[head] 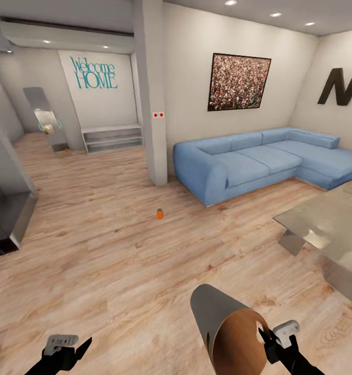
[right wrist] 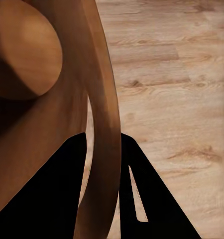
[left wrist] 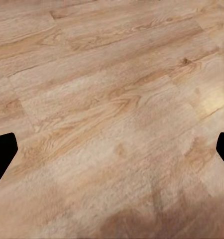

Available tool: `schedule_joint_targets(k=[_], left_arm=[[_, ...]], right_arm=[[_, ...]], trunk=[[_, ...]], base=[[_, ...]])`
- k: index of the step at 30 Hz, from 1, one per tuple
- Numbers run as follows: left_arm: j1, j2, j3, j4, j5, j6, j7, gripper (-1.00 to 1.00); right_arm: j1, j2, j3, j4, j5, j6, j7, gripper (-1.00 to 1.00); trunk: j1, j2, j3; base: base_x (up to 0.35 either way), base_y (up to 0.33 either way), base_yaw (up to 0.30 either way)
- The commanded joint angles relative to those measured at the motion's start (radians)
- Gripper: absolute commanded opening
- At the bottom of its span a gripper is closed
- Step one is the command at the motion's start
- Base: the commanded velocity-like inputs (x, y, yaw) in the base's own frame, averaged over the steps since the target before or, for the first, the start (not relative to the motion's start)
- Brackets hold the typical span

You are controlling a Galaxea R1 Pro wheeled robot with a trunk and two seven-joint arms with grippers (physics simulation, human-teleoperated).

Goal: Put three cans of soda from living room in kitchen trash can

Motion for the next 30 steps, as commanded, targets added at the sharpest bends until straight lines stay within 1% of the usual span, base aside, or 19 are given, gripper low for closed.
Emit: schedule_joint_targets(k=[1,6,16,30], left_arm=[[0.000,0.000,0.000,0.000,0.000,0.000,0.000,1.00],[0.000,0.000,0.000,0.000,0.000,0.000,0.000,1.00],[0.000,0.000,0.000,0.000,0.001,0.000,-0.001,1.00],[0.000,0.000,0.000,0.000,0.001,0.000,-0.002,1.00]], right_arm=[[0.000,0.000,-0.001,-0.002,-0.007,0.000,0.009,-1.00],[0.000,0.000,-0.002,-0.002,-0.006,0.000,0.010,-1.00],[0.000,0.000,-0.001,-0.002,-0.006,0.000,0.010,-1.00],[0.000,0.000,-0.002,-0.002,-0.007,0.000,0.009,-1.00]], trunk=[[0.000,0.000,0.000],[0.000,0.000,0.000],[0.000,0.000,0.000],[0.000,0.000,0.000]], base=[[0.323,0.000,-0.206],[0.323,0.014,-0.105],[0.323,0.071,-0.012],[0.323,0.123,0.000]])
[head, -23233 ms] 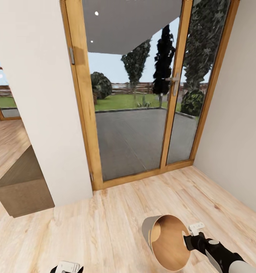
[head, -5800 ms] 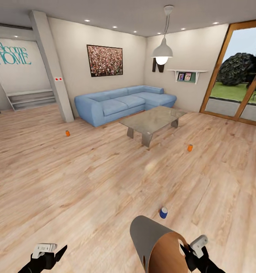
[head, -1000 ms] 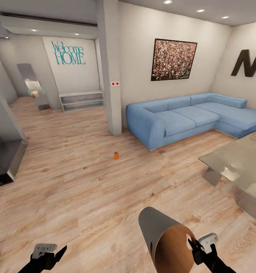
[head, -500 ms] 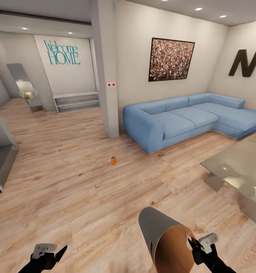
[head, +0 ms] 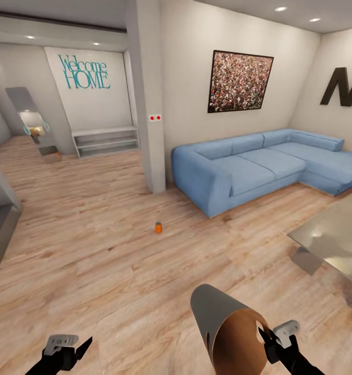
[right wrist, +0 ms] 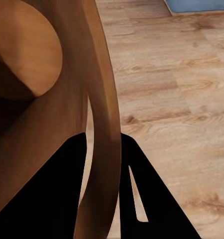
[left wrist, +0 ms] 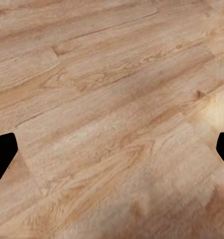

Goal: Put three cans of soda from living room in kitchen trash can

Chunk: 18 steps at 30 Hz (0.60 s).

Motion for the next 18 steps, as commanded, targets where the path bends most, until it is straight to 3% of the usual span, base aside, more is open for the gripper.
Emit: schedule_joint_targets(k=[1,18], left_arm=[[0.000,0.000,0.000,0.000,0.000,0.000,0.000,1.00],[0.000,0.000,0.000,0.000,-0.001,0.000,0.000,1.00]], right_arm=[[0.000,0.000,-0.001,-0.002,-0.008,0.000,0.009,-1.00],[0.000,0.004,0.002,-0.002,-0.007,0.000,0.010,-1.00]], trunk=[[0.000,0.000,0.000],[0.000,0.000,0.000]], base=[[0.323,0.136,0.000],[0.323,0.137,0.000]])
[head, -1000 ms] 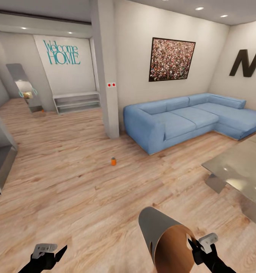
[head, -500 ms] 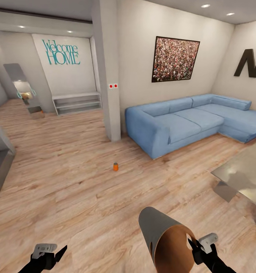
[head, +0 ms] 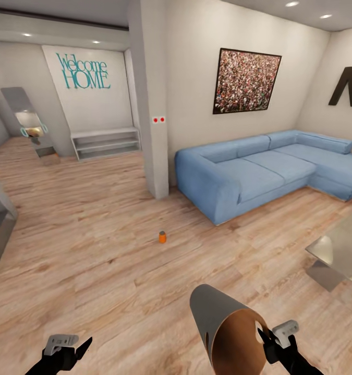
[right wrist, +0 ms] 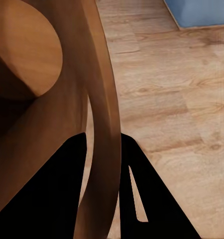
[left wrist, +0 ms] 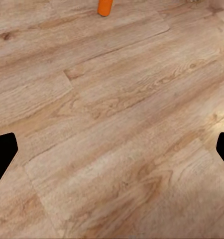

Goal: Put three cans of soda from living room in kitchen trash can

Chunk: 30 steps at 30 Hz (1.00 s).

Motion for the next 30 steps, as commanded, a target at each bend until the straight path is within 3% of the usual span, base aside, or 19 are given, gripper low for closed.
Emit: schedule_joint_targets(k=[1,23,30], left_arm=[[0.000,0.000,0.000,0.000,0.000,0.000,0.000,1.00],[0.000,0.000,0.000,0.000,0.000,0.001,0.000,1.00],[0.000,0.000,0.001,0.000,0.000,0.001,-0.001,1.00]], right_arm=[[0.000,0.001,0.000,-0.002,-0.007,0.001,0.009,-1.00],[0.000,0.004,-0.006,-0.002,-0.008,0.003,0.007,-1.00],[0.000,0.004,-0.032,-0.002,-0.008,0.003,0.007,-1.00]], trunk=[[0.000,0.000,0.000],[0.000,0.000,0.011],[0.000,0.000,0.016]], base=[[0.323,0.137,0.000],[0.320,0.153,-0.219],[0.309,0.183,-0.251]])
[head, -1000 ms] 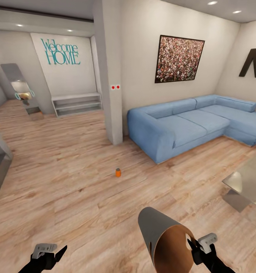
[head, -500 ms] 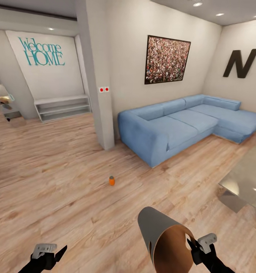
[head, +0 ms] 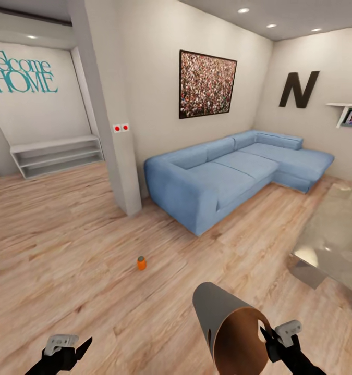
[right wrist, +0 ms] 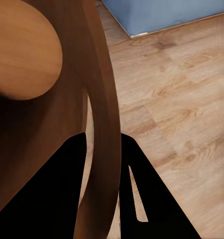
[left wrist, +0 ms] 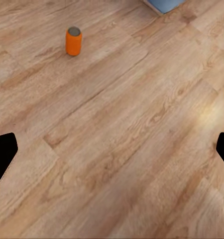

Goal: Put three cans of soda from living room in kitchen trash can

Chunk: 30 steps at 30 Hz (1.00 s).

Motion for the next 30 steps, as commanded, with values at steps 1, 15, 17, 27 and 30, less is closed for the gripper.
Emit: schedule_joint_targets(k=[1,15,17,27,30], left_arm=[[0.000,0.000,0.000,0.000,0.000,0.000,0.000,1.00],[0.000,0.000,0.000,0.001,0.000,0.001,0.000,1.00],[0.000,0.000,-0.001,0.001,0.000,0.001,0.000,1.00],[0.000,0.000,0.000,0.006,0.001,0.001,-0.006,1.00],[0.000,0.000,0.000,0.007,0.001,0.001,-0.007,1.00]], right_arm=[[0.000,0.000,-0.002,-0.002,-0.007,0.000,0.010,-1.00],[0.000,0.001,-0.010,-0.002,-0.007,0.001,0.010,-1.00],[0.000,0.001,-0.016,-0.002,-0.007,0.001,0.010,-1.00],[0.000,0.001,-0.028,-0.001,-0.008,-0.001,0.012,-1.00],[0.000,0.001,-0.028,-0.001,-0.009,-0.001,0.011,-1.00]], trunk=[[0.000,0.000,0.001],[0.000,0.000,0.010],[0.000,0.000,0.012],[0.000,0.000,0.016],[0.000,0.000,0.016]], base=[[0.307,0.186,-0.251],[0.307,0.187,-0.251],[0.306,0.188,-0.251],[0.303,0.191,-0.156],[0.297,0.196,-0.019]])
